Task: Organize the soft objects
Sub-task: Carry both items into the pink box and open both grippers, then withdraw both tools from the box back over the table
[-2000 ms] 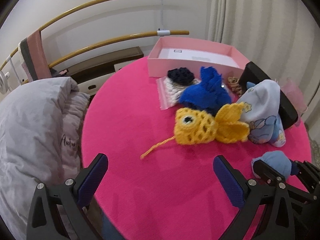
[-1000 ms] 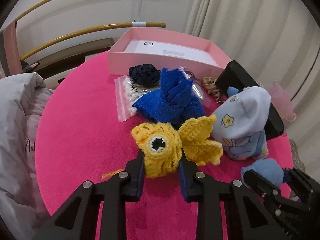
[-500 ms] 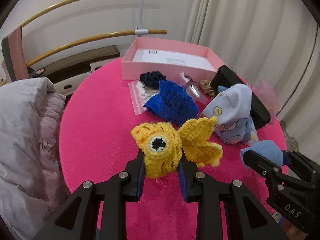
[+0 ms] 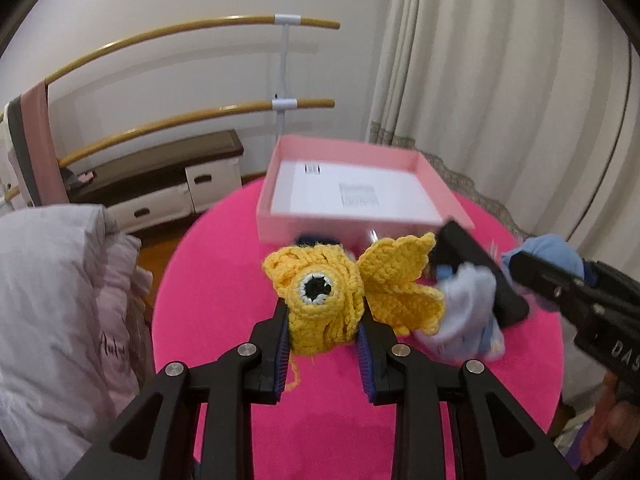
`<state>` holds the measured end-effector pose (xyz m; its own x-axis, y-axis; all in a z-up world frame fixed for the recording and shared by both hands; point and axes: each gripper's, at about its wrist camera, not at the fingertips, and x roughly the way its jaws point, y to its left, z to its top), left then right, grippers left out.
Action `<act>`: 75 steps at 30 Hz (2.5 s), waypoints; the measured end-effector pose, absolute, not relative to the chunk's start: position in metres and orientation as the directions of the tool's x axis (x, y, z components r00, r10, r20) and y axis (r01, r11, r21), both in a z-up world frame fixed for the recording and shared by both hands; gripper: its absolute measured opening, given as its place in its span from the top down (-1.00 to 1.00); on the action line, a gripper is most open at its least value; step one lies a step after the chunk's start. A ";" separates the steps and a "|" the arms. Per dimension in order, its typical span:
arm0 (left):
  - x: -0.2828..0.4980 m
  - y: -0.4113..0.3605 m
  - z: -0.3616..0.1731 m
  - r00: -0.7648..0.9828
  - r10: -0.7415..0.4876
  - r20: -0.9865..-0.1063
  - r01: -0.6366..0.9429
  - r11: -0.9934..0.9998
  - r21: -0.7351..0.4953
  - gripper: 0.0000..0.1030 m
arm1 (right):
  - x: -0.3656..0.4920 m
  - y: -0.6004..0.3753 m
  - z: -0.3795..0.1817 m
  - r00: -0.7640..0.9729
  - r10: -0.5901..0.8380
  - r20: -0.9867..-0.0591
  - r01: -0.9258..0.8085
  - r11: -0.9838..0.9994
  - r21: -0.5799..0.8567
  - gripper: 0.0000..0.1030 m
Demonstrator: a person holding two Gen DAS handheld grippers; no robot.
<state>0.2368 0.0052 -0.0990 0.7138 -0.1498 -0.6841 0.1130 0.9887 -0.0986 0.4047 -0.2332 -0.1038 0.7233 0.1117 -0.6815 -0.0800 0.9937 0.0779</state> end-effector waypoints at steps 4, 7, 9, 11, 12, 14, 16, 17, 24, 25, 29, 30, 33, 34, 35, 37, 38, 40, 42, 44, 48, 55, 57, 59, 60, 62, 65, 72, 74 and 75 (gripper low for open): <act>0.265 0.007 -0.079 0.732 -0.145 -0.665 0.107 0.990 -0.097 0.50 | 0.440 -0.245 -0.092 0.731 0.106 -0.674 -0.072 0.994 0.078 0.16; 0.288 0.006 -0.070 0.741 -0.133 -0.659 0.104 0.991 -0.084 0.50 | 0.464 -0.254 -0.085 0.737 0.099 -0.669 -0.059 0.995 0.083 0.16; 0.302 0.003 -0.066 0.746 -0.128 -0.653 0.104 0.992 -0.075 0.49 | 0.478 -0.260 -0.082 0.739 0.097 -0.667 -0.053 0.995 0.087 0.16; 0.320 -0.003 -0.064 0.748 -0.121 -0.652 0.102 0.992 -0.068 0.49 | 0.492 -0.265 -0.081 0.738 0.096 -0.668 -0.046 0.995 0.093 0.16; 0.329 -0.004 -0.063 0.747 -0.120 -0.654 0.100 0.993 -0.067 0.49 | 0.502 -0.267 -0.081 0.738 0.094 -0.669 -0.042 0.995 0.094 0.16; 0.347 -0.007 -0.061 0.751 -0.116 -0.651 0.096 0.993 -0.067 0.49 | 0.515 -0.272 -0.080 0.735 0.095 -0.671 -0.035 0.994 0.102 0.16; 0.364 -0.012 -0.062 0.754 -0.109 -0.647 0.091 0.994 -0.061 0.49 | 0.531 -0.276 -0.080 0.732 0.094 -0.675 -0.028 0.994 0.109 0.16; 0.373 -0.016 -0.062 0.755 -0.106 -0.647 0.091 0.994 -0.057 0.49 | 0.537 -0.278 -0.081 0.730 0.094 -0.677 -0.024 0.993 0.112 0.16; 0.465 -0.044 -0.075 0.724 -0.083 -0.685 0.073 0.996 -0.044 0.48 | 0.607 -0.296 -0.094 0.683 0.106 -0.723 0.008 0.988 0.153 0.15; 0.485 -0.048 -0.079 0.713 -0.083 -0.696 0.068 0.996 -0.049 0.48 | 0.619 -0.300 -0.099 0.668 0.107 -0.737 0.016 0.987 0.157 0.15; 0.542 -0.056 -0.086 0.679 -0.082 -0.729 0.059 0.997 -0.057 0.48 | 0.656 -0.310 -0.117 0.620 0.126 -0.774 0.031 0.982 0.184 0.15; 0.554 -0.059 -0.088 0.670 -0.087 -0.738 0.060 0.996 -0.062 0.48 | 0.663 -0.312 -0.121 0.610 0.132 -0.781 0.032 0.981 0.191 0.15; 0.594 -0.065 -0.094 0.636 -0.093 -0.766 0.063 0.996 -0.068 0.48 | 0.679 -0.317 -0.138 0.574 0.145 -0.806 0.052 0.976 0.213 0.15; 0.609 -0.068 -0.097 0.622 -0.096 -0.777 0.065 0.995 -0.071 0.46 | 0.683 -0.318 -0.142 0.565 0.152 -0.811 0.060 0.973 0.224 0.15; 0.618 -0.069 -0.099 0.613 -0.097 -0.784 0.065 0.995 -0.072 0.43 | 0.687 -0.321 -0.147 0.555 0.159 -0.816 0.069 0.969 0.236 0.15; 0.646 -0.073 -0.101 0.594 -0.095 -0.799 0.062 0.995 -0.072 0.42 | 0.694 -0.328 -0.158 0.537 0.171 -0.826 0.082 0.964 0.253 0.15; 0.656 -0.075 -0.102 0.589 -0.091 -0.803 0.063 0.996 -0.067 0.40 | 0.697 -0.330 -0.162 0.530 0.176 -0.830 0.088 0.962 0.260 0.15; 0.675 -0.081 -0.106 0.580 -0.074 -0.811 0.062 0.997 -0.046 0.33 | 0.702 -0.333 -0.168 0.518 0.185 -0.835 0.099 0.957 0.274 0.14; 0.689 -0.086 -0.108 0.575 -0.058 -0.816 0.057 0.998 -0.030 0.06 | 0.706 -0.336 -0.172 0.509 0.195 -0.838 0.108 0.952 0.286 0.10; 0.698 -0.092 -0.113 0.569 -0.044 -0.821 0.055 0.998 -0.016 -0.32 | 0.709 -0.340 -0.177 0.501 0.202 -0.842 0.121 0.947 0.299 0.03; 0.705 -0.098 -0.113 0.596 -0.010 -0.803 0.033 0.999 0.012 -0.83 | 0.706 -0.346 -0.178 0.511 0.235 -0.827 0.121 0.933 0.339 -0.43; 0.686 -0.108 -0.097 0.643 0.050 -0.764 0.007 0.997 0.071 -1.00 | 0.687 -0.349 -0.159 0.570 0.249 -0.783 0.128 0.915 0.384 -1.00; 0.681 -0.112 -0.086 0.671 0.067 -0.738 0.000 0.996 0.090 -1.00 | 0.679 -0.348 -0.149 0.589 0.243 -0.771 0.127 0.914 0.385 -1.00; 0.667 -0.113 -0.079 0.689 0.060 -0.722 -0.001 0.997 0.082 -1.00 | 0.669 -0.345 -0.135 0.609 0.225 -0.760 0.126 0.919 0.373 -1.00; 0.658 -0.111 -0.076 0.697 0.056 -0.715 -0.002 0.997 0.076 -1.00 | 0.665 -0.343 -0.130 0.616 0.219 -0.757 0.124 0.922 0.368 -1.00; 0.641 -0.108 -0.067 0.723 0.034 -0.690 0.000 0.999 0.049 -1.00 | 0.654 -0.339 -0.118 0.632 0.203 -0.748 0.113 0.931 0.348 -1.00; 0.609 -0.102 -0.055 0.755 0.023 -0.655 -0.005 1.000 0.030 -1.00 | 0.629 -0.327 -0.098 0.665 0.167 -0.728 0.095 0.948 0.304 -1.00; 0.532 -0.097 -0.043 0.799 0.032 -0.601 -0.022 0.999 0.023 -1.00 | 0.555 -0.307 -0.058 0.745 0.096 -0.661 0.074 0.972 0.224 -1.00; 0.500 -0.092 -0.048 0.807 0.041 -0.589 -0.029 0.999 0.029 -1.00 | 0.535 -0.300 -0.052 0.758 0.082 -0.647 0.071 0.976 0.206 -1.00; 0.489 -0.093 -0.048 0.812 0.043 -0.582 -0.029 0.999 0.033 -1.00 | 0.525 -0.296 -0.049 0.767 0.073 -0.638 0.071 0.978 0.198 -1.00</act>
<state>0.4886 -0.0927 -0.0477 0.8119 0.0427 -0.5822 -0.0293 0.9990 0.0325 0.5248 -0.2964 -0.0494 0.7666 0.0735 -0.6379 0.0713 0.9776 0.1982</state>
